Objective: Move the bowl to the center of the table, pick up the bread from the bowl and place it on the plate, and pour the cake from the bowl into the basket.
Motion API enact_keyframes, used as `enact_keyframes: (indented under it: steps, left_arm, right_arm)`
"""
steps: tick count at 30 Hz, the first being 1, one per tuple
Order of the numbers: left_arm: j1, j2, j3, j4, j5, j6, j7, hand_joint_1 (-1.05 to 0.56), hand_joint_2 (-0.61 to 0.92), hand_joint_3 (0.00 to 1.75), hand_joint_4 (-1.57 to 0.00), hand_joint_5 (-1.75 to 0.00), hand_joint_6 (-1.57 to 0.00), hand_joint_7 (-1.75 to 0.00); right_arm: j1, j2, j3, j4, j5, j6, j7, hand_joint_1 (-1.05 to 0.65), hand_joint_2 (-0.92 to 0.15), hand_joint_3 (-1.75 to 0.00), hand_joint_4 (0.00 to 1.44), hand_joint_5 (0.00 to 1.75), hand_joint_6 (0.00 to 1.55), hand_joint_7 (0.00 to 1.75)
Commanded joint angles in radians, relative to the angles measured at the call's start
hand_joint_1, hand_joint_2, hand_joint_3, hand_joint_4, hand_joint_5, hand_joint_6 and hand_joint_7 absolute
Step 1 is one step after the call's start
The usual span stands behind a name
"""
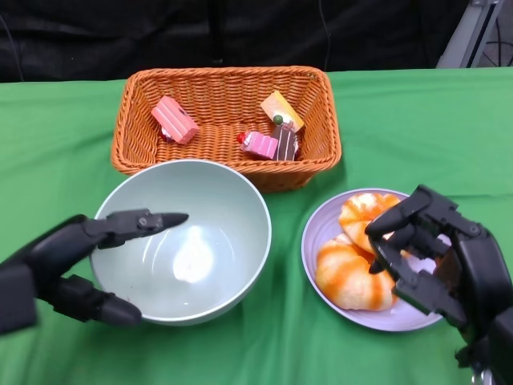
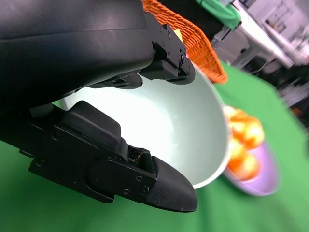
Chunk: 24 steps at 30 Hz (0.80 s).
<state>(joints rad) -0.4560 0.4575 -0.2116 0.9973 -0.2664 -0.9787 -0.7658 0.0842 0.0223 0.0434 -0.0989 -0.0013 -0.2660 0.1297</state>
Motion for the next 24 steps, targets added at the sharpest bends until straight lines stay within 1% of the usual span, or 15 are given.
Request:
enact_keyframes:
  steps: [1, 4, 7, 13, 14, 15, 16, 17, 18, 19, 20, 21, 22, 23, 24]
  left_arm:
    - [0.092, -0.011, 0.137, -0.145, -0.245, 0.158, -0.229, -1.04, 0.92, 0.23, -0.4, -0.06, -0.37, -0.02]
    - [0.12, -0.055, 0.215, -0.205, -0.309, 0.209, -0.289, -0.93, 0.92, 0.17, -0.54, -0.1, -0.47, -0.04]
    - [0.133, -0.092, 0.271, -0.224, -0.306, 0.206, -0.298, -0.67, 0.92, 0.1, -0.79, -0.16, -0.69, -0.07]
    - [0.147, -0.146, 0.344, -0.248, -0.287, 0.192, -0.302, -0.45, 0.92, 0.08, -0.98, -0.26, -0.88, -0.1]
    - [0.149, -0.155, 0.357, -0.245, -0.275, 0.173, -0.284, -0.43, 0.92, 0.1, -0.96, -0.4, -0.94, -0.09]
    - [0.149, -0.162, 0.367, -0.244, -0.264, 0.16, -0.272, -0.41, 0.92, 0.11, -0.89, -0.74, -1.03, -0.12]
    - [0.149, -0.167, 0.375, -0.242, -0.255, 0.153, -0.265, -0.41, 0.92, 0.11, -0.85, -0.88, -1.07, -0.13]
    - [0.158, -0.176, 0.388, -0.245, -0.231, 0.132, -0.225, -0.4, 0.92, 0.11, -0.83, -0.96, -1.08, -0.14]
    - [0.168, -0.185, 0.4, -0.251, -0.214, 0.119, -0.192, -0.33, 0.92, 0.17, -0.83, -1.21, -1.05, -0.48]
    - [0.176, -0.191, 0.407, -0.256, -0.2, 0.11, -0.167, -0.3, 0.92, 0.23, -0.82, -1.38, -0.95, -0.8]
    - [0.189, -0.196, 0.412, -0.269, -0.185, 0.109, -0.139, -0.28, 0.92, 0.26, -0.81, -1.47, -0.88, -0.99]
    - [0.198, -0.198, 0.414, -0.28, -0.174, 0.113, -0.122, -0.2, 0.86, 0.47, -0.78, -1.61, -0.8, -1.22]
    - [0.214, -0.2, 0.416, -0.298, -0.16, 0.114, -0.1, -0.17, 0.79, 0.63, -0.77, -1.66, -0.77, -1.31]
    - [0.226, -0.202, 0.417, -0.313, -0.149, 0.116, -0.084, -0.1, 0.66, 0.97, -0.79, -1.71, -0.73, -1.44]
    - [0.236, -0.204, 0.417, -0.325, -0.142, 0.118, -0.073, -0.07, 0.6, 1.12, -0.8, -1.73, -0.72, -1.48]
  right_arm:
    - [0.052, -0.059, 0.003, -0.084, 0.025, 0.022, 0.051, -0.09, -0.71, -0.75, 0.68, 1.59, 0.57, 1.41]
    - [0.093, -0.078, 0.022, -0.144, 0.041, 0.048, 0.085, -0.09, -0.65, -0.87, 0.7, 1.59, 0.6, 1.38]
    - [0.143, -0.099, 0.044, -0.205, 0.055, 0.071, 0.115, -0.06, -0.61, -0.93, 0.7, 1.59, 0.62, 1.37]
    - [0.231, -0.107, 0.068, -0.28, 0.059, 0.115, 0.125, -0.04, -0.55, -1.02, 0.72, 1.61, 0.65, 1.37]
    - [0.249, -0.106, 0.071, -0.295, 0.055, 0.127, 0.119, -0.04, -0.55, -1.05, 0.72, 1.62, 0.65, 1.38]
    - [0.26, -0.106, 0.073, -0.305, 0.051, 0.136, 0.115, -0.04, -0.55, -1.06, 0.71, 1.62, 0.64, 1.39]
    - [0.266, -0.106, 0.074, -0.311, 0.05, 0.143, 0.113, -0.04, -0.54, -1.06, 0.71, 1.63, 0.63, 1.39]
    - [0.278, -0.106, 0.076, -0.313, 0.048, 0.133, 0.11, -0.04, -0.55, -1.06, 0.71, 1.63, 0.63, 1.4]
    - [0.29, -0.105, 0.076, -0.315, 0.048, 0.125, 0.107, -0.04, -0.56, -1.05, 0.68, 1.65, 0.61, 1.41]
    - [0.299, -0.104, 0.076, -0.317, 0.047, 0.12, 0.105, -0.04, -0.57, -1.04, 0.67, 1.65, 0.61, 1.42]
    - [0.313, -0.102, 0.076, -0.322, 0.049, 0.117, 0.101, -0.04, -0.58, -1.04, 0.67, 1.66, 0.6, 1.43]
    - [0.321, -0.101, 0.076, -0.325, 0.05, 0.117, 0.098, -0.04, -0.58, -1.04, 0.66, 1.67, 0.59, 1.44]
    - [0.334, -0.096, 0.077, -0.329, 0.046, 0.112, 0.089, -0.04, -0.58, -1.04, 0.65, 1.68, 0.59, 1.45]
    - [0.343, -0.093, 0.078, -0.332, 0.041, 0.109, 0.081, -0.02, -0.59, -1.04, 0.65, 1.68, 0.58, 1.45]
    - [0.349, -0.092, 0.079, -0.332, 0.036, 0.102, 0.075, -0.02, -0.59, -1.04, 0.64, 1.68, 0.58, 1.45]
